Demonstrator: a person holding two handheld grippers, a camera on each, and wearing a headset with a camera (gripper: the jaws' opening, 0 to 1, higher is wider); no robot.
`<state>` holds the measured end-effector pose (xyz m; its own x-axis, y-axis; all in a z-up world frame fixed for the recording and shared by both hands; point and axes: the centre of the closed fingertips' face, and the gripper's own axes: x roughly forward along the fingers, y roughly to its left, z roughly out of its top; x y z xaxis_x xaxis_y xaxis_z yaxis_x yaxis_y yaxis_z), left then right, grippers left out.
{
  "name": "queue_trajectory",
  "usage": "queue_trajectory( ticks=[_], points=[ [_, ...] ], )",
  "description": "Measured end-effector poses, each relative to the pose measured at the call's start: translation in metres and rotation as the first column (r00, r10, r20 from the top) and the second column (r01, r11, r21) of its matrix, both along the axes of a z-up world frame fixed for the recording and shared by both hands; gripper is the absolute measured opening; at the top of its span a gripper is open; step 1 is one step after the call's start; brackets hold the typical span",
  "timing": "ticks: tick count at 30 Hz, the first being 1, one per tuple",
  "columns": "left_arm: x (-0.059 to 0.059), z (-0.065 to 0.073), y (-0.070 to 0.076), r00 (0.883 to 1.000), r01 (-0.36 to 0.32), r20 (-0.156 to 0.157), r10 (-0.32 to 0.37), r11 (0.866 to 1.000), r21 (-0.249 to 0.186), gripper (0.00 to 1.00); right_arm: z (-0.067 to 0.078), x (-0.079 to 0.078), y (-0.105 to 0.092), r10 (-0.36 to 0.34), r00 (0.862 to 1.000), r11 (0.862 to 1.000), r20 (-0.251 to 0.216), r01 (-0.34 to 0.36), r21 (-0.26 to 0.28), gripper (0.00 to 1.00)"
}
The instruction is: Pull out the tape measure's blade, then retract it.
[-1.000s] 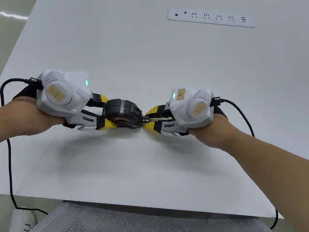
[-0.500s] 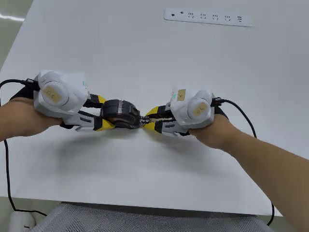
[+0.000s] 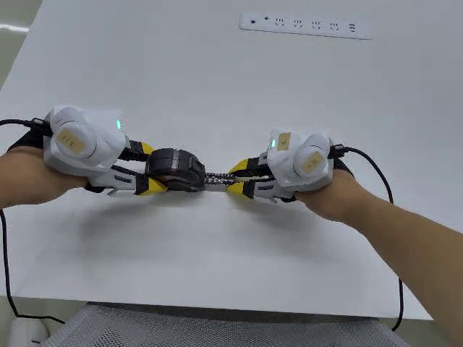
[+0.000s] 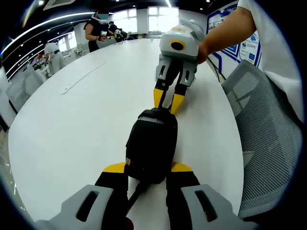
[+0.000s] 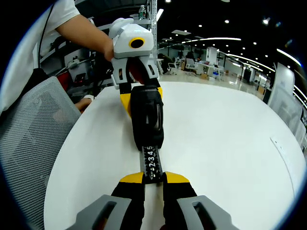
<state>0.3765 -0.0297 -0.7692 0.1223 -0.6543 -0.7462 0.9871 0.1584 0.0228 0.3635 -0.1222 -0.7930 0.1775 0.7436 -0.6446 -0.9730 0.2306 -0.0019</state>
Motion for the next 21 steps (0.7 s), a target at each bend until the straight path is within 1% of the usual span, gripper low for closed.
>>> queue_trajectory(
  ticks=[4,17,21],
  points=[
    [0.0,0.0,0.0,1.0,0.001,0.0,-0.001,1.0,0.001,0.25,0.0,-0.001,-0.006,-0.001,1.0,1.0,-0.004,0.001,-0.007,0.1],
    [0.0,0.0,-0.001,1.0,0.004,0.001,-0.004,1.0,0.004,0.25,0.0,-0.006,-0.034,-0.017,1.0,0.999,-0.011,0.017,-0.036,0.1],
    [0.0,0.0,-0.001,1.0,0.007,0.002,-0.007,1.0,0.007,0.25,-0.001,-0.006,-0.038,-0.016,1.0,0.999,-0.007,0.015,-0.044,0.1]
  ],
)
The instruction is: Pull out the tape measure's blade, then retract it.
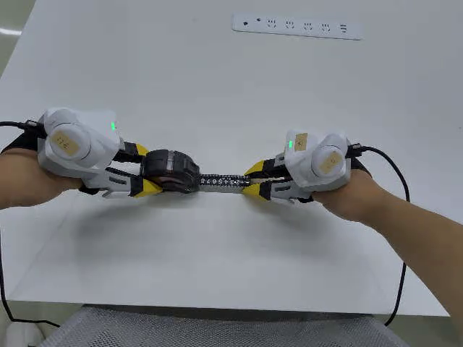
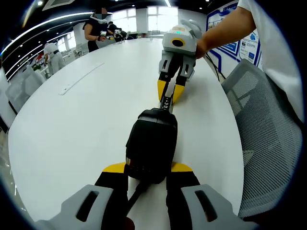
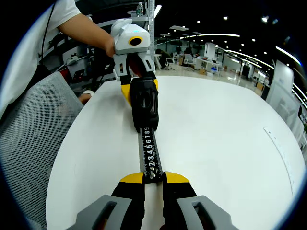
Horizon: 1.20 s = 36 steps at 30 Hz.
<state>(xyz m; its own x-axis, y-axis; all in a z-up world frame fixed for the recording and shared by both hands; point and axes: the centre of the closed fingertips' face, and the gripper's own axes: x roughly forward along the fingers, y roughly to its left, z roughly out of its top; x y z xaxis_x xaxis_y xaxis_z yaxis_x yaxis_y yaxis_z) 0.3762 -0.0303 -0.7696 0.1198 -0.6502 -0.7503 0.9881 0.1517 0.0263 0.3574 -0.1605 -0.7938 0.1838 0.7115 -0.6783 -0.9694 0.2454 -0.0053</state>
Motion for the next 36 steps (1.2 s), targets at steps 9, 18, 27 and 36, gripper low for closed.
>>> queue_trajectory(
  ticks=[9,18,27,36],
  points=[
    [0.0,0.0,0.0,1.0,-0.001,-0.001,0.001,1.0,0.0,0.25,-0.002,-0.001,-0.015,-0.006,1.0,1.0,-0.005,0.006,-0.024,0.1],
    [0.0,0.0,0.0,1.0,-0.001,-0.003,0.001,1.0,0.0,0.25,0.001,-0.005,-0.031,-0.014,1.0,0.999,-0.004,0.014,-0.045,0.1],
    [0.0,0.0,0.0,1.0,0.002,-0.003,-0.002,1.0,0.001,0.25,0.001,-0.012,-0.05,-0.02,1.0,0.997,-0.007,0.02,-0.075,0.1],
    [0.0,0.0,-0.001,1.0,0.008,-0.003,-0.008,1.0,0.005,0.25,0.001,-0.012,-0.07,-0.033,0.999,0.995,-0.006,0.032,-0.097,0.1]
  ],
)
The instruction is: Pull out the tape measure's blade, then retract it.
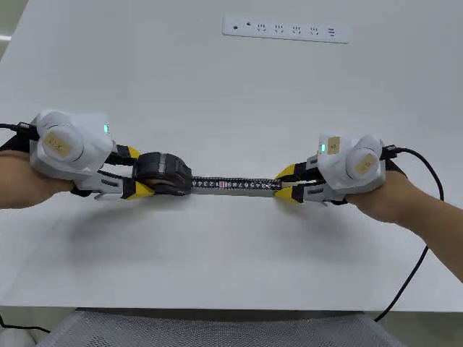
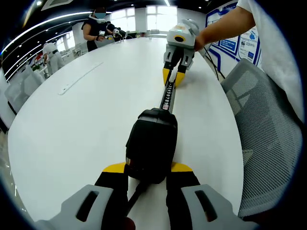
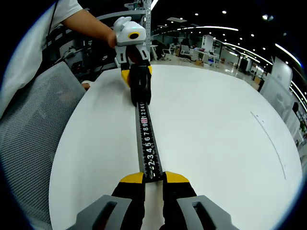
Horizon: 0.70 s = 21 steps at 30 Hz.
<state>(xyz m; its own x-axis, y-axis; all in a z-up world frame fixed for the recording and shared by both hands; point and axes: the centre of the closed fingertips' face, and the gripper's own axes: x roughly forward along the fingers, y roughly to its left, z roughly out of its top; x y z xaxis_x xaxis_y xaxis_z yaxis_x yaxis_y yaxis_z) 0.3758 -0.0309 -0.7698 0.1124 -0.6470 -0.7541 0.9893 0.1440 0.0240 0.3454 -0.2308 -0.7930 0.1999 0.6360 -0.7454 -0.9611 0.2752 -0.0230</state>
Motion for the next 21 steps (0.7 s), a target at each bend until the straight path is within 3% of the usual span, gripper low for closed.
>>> queue_trajectory(
  ticks=[21],
  points=[
    [0.0,0.0,0.0,1.0,-0.003,-0.002,0.003,1.0,0.005,0.25,0.004,-0.01,-0.044,-0.011,1.0,0.998,-0.005,0.011,-0.062,0.1]
  ],
)
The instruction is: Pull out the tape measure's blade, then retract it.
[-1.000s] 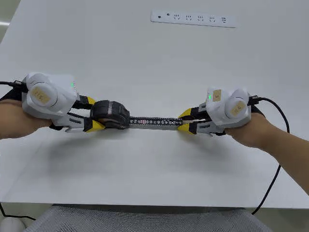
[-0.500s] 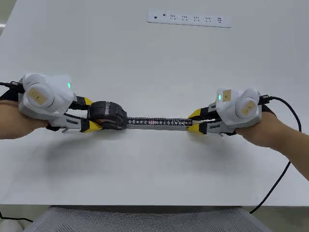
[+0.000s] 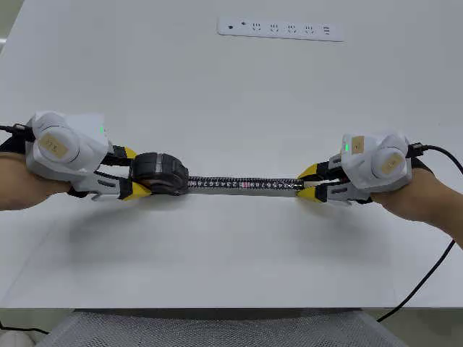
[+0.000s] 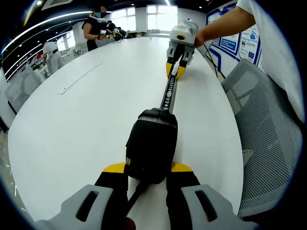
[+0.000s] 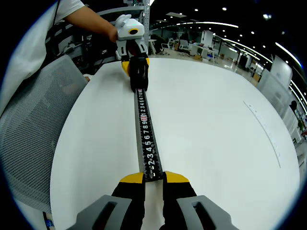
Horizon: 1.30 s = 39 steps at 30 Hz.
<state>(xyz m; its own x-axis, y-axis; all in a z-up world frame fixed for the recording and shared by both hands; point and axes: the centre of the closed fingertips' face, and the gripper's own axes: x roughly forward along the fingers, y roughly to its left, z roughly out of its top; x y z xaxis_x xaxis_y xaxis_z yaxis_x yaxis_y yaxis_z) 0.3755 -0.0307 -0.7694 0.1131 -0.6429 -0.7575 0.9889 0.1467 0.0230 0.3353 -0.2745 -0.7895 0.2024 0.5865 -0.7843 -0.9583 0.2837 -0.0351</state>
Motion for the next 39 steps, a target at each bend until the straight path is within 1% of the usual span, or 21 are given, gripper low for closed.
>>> queue_trajectory(
  ticks=[6,8,9,13,20,24,28,32,33,34,36,38,39],
  points=[
    [0.0,0.0,0.0,1.0,0.0,0.0,0.0,1.0,0.0,0.25,-0.001,0.001,-0.012,-0.006,1.0,1.0,0.001,0.006,-0.014,0.1],
    [0.0,-0.001,-0.001,1.0,-0.002,0.0,0.002,1.0,0.0,0.25,-0.002,0.005,-0.022,-0.025,1.0,0.999,-0.007,0.025,-0.024,0.1],
    [0.001,-0.001,-0.001,1.0,-0.003,-0.001,0.003,1.0,-0.001,0.25,-0.003,0.007,-0.027,-0.03,1.0,0.999,-0.003,0.03,-0.029,0.1],
    [0.0,-0.001,-0.001,1.0,-0.002,-0.002,0.002,1.0,-0.004,0.25,-0.005,0.003,-0.033,-0.027,0.999,0.999,-0.02,0.026,-0.042,0.1],
    [0.0,0.0,-0.001,1.0,0.002,-0.002,-0.002,1.0,-0.005,0.25,-0.005,0.0,-0.043,-0.049,0.999,0.998,-0.017,0.048,-0.046,0.1],
    [0.0,0.0,-0.001,1.0,-0.001,0.0,0.001,1.0,-0.002,0.25,-0.004,-0.002,-0.045,-0.053,0.998,0.998,-0.017,0.052,-0.046,0.1],
    [0.001,0.0,-0.001,1.0,-0.005,0.0,0.005,1.0,-0.002,0.25,-0.003,-0.001,-0.043,-0.061,0.998,0.997,-0.014,0.06,-0.044,0.11],
    [0.0,0.0,-0.001,1.0,-0.006,0.013,0.006,1.0,0.007,0.26,-0.003,-0.003,-0.042,-0.06,0.998,0.997,-0.009,0.06,-0.045,0.12],
    [0.001,0.0,-0.001,1.0,-0.01,0.012,0.01,1.0,0.007,0.26,-0.002,-0.002,-0.042,-0.063,0.998,0.997,-0.012,0.062,-0.045,0.12],
    [0.001,0.0,-0.001,1.0,-0.017,0.011,0.017,1.0,0.007,0.26,-0.002,-0.003,-0.042,-0.069,0.997,0.997,-0.025,0.068,-0.043,0.12],
    [0.001,0.0,-0.001,1.0,-0.013,0.017,0.013,1.0,0.008,0.26,-0.002,-0.004,-0.042,-0.062,0.998,0.997,-0.015,0.061,-0.049,0.12],
    [0.0,0.001,-0.001,1.0,-0.027,0.007,0.027,1.0,0.005,0.27,-0.002,-0.004,-0.042,-0.066,0.998,0.997,-0.025,0.065,-0.046,0.13],
    [0.0,0.001,-0.002,1.0,-0.029,0.005,0.028,1.0,0.005,0.27,-0.002,-0.003,-0.042,-0.079,0.996,0.996,-0.036,0.078,-0.042,0.13]
  ],
)
